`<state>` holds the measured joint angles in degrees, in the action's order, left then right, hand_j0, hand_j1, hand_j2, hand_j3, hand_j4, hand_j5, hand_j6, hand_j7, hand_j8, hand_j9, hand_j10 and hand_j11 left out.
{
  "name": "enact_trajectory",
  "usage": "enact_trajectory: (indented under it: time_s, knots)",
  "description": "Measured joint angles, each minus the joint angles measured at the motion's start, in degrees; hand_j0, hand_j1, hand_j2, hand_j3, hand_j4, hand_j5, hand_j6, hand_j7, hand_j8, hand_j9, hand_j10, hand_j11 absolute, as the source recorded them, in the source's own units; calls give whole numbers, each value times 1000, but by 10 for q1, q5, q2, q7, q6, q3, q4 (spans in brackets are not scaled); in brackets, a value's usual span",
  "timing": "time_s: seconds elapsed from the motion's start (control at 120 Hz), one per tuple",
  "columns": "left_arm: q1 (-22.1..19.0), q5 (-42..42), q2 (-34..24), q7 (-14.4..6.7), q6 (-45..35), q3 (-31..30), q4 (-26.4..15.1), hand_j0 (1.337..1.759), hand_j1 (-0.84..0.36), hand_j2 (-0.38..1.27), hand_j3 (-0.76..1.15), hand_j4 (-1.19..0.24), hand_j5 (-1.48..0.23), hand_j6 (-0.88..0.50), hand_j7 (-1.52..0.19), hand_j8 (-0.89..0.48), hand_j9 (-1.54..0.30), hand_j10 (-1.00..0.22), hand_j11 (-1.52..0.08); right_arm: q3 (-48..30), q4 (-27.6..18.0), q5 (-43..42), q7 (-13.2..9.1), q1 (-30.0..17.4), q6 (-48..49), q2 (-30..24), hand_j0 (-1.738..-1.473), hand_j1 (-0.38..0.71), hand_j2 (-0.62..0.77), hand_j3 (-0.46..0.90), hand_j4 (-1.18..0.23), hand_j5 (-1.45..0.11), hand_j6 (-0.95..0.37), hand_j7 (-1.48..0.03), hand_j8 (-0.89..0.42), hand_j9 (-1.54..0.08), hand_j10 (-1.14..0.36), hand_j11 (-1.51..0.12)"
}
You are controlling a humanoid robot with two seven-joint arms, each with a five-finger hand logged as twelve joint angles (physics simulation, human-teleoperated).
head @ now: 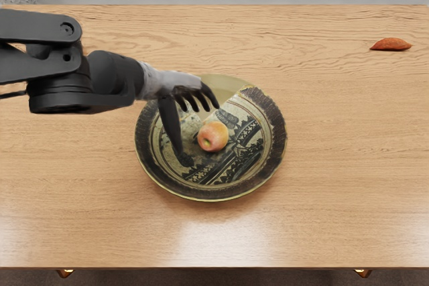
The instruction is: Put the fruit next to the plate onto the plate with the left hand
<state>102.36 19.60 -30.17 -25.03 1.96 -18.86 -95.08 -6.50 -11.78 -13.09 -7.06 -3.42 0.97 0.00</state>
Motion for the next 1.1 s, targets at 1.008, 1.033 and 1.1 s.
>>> enact_trajectory:
  time_s: [1.008,1.033,1.1]
  knots:
    - [-526,-207,-207,0,331,485,283,1658,32,54,0,-265,-345,-265,-345,-265,-345,-265,-345,0,0,0,0,0,0,0,-1658,-310,-7,0,-33,-43,-33,-43,-33,-43,-33,-43]
    - [-529,-209,-208,0,331,485,288,1658,32,54,0,-265,-345,-265,-345,-264,-345,-265,-345,0,0,0,0,0,0,0,-1658,-310,-7,0,-33,-43,-33,-43,-33,-43,-33,-43]
    - [-535,-212,-210,0,331,488,298,1658,31,54,0,-265,-345,-264,-345,-264,-345,-264,-345,0,0,0,0,0,0,0,-1658,-310,-7,0,-33,-43,-33,-43,-33,-43,-33,-43]
